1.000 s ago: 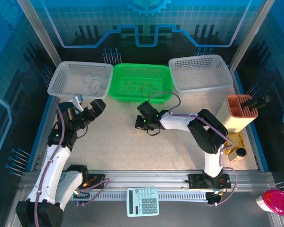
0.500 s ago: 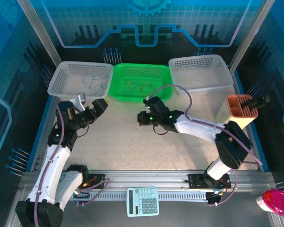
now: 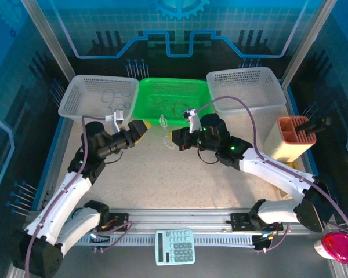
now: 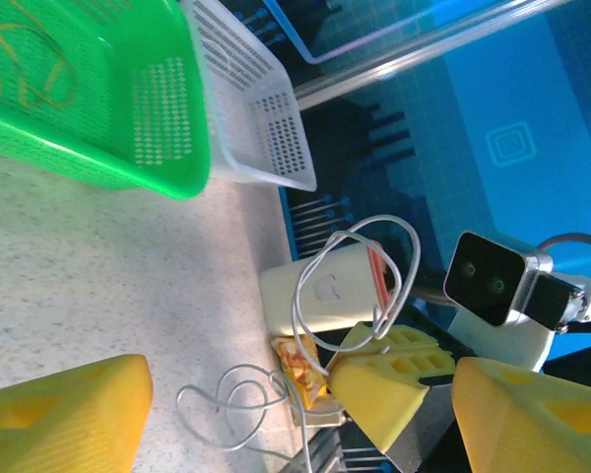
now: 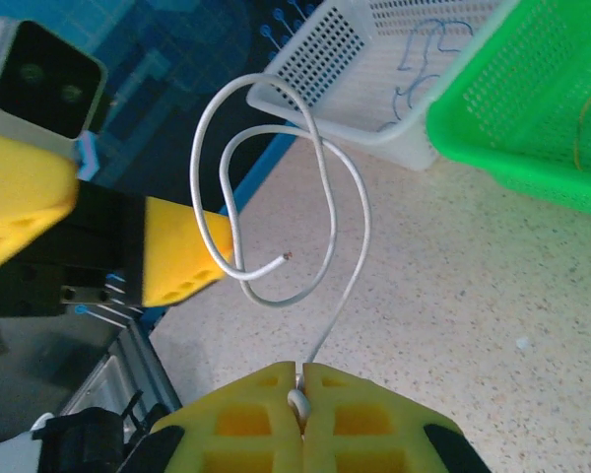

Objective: Untangle the cables

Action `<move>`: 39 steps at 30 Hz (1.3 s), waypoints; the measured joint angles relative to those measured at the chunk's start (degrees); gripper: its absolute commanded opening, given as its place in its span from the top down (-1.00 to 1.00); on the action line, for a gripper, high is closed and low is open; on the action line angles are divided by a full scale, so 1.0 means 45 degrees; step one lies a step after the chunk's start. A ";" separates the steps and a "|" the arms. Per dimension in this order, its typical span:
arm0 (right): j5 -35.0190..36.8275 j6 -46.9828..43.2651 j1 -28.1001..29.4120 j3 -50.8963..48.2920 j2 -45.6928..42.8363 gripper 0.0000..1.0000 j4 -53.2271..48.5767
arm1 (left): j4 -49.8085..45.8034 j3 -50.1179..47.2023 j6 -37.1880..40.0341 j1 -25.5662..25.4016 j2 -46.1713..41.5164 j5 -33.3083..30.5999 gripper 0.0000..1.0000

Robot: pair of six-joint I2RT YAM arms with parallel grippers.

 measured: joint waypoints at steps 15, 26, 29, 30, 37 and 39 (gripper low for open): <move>-0.0374 -0.0049 0.0000 -0.0359 -0.0175 1.00 0.0175 | 0.1841 0.0520 -0.0359 -0.1860 0.0952 -0.1501 -0.24; -0.0418 -0.0049 0.0005 -0.0359 -0.0175 1.00 0.0325 | 0.1938 0.0520 -0.0262 -0.2351 0.1409 -0.1923 0.34; -0.0403 -0.0053 0.0005 -0.0364 -0.0175 1.00 0.0325 | 0.1928 0.0520 -0.0228 -0.2395 0.1409 -0.2113 0.60; -0.0350 -0.0063 0.0005 -0.0408 -0.0175 1.00 0.0330 | 0.1933 0.0520 -0.0170 -0.2404 0.1409 -0.2152 0.66; 0.1112 -0.0340 -0.0092 -0.1253 -0.0389 1.00 -0.0073 | 0.1559 0.0831 0.0092 -0.2414 0.1331 -0.2472 1.00; 0.1341 -0.0340 -0.0287 -0.1632 -0.0437 1.00 -0.0068 | 0.1457 0.1146 0.0078 -0.2414 0.1282 -0.2492 1.00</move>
